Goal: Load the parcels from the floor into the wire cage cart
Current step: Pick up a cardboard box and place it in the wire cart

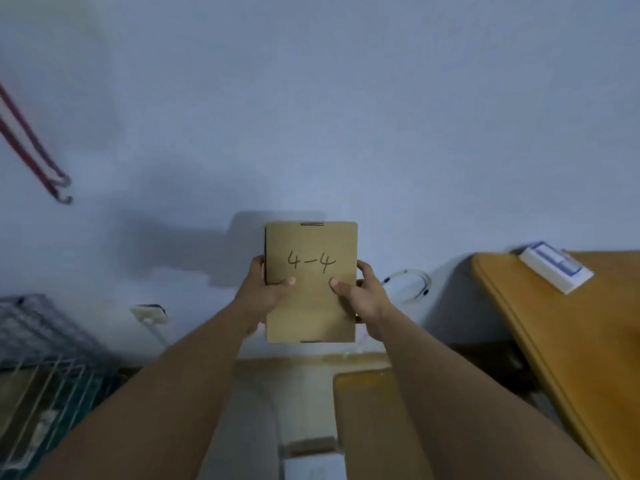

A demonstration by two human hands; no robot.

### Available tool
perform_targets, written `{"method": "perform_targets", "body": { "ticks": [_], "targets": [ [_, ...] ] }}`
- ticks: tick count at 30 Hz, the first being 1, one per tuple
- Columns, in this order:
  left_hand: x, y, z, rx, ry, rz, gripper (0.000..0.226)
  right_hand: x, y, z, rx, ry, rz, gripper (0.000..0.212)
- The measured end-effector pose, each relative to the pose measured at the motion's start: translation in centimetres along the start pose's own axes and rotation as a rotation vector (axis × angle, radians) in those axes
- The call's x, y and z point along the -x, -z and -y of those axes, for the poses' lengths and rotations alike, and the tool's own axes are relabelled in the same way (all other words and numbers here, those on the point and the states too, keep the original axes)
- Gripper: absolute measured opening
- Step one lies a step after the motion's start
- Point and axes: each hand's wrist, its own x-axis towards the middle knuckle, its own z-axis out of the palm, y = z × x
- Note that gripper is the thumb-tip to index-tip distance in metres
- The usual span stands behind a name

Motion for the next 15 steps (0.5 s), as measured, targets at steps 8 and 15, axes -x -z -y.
{"method": "perform_targets", "body": {
  "ticks": [8,15],
  "targets": [
    [9.6,5.4,-28.4,0.044,-0.364,-0.119,0.068,11.7,1.6,28.2,0.015,0.412,0.004,0.060],
    [19.0,12.8,-44.3,0.006,-0.553,-0.266,0.061,20.4,-1.6,44.8,-0.002,0.643,0.100,0.056]
  ]
}}
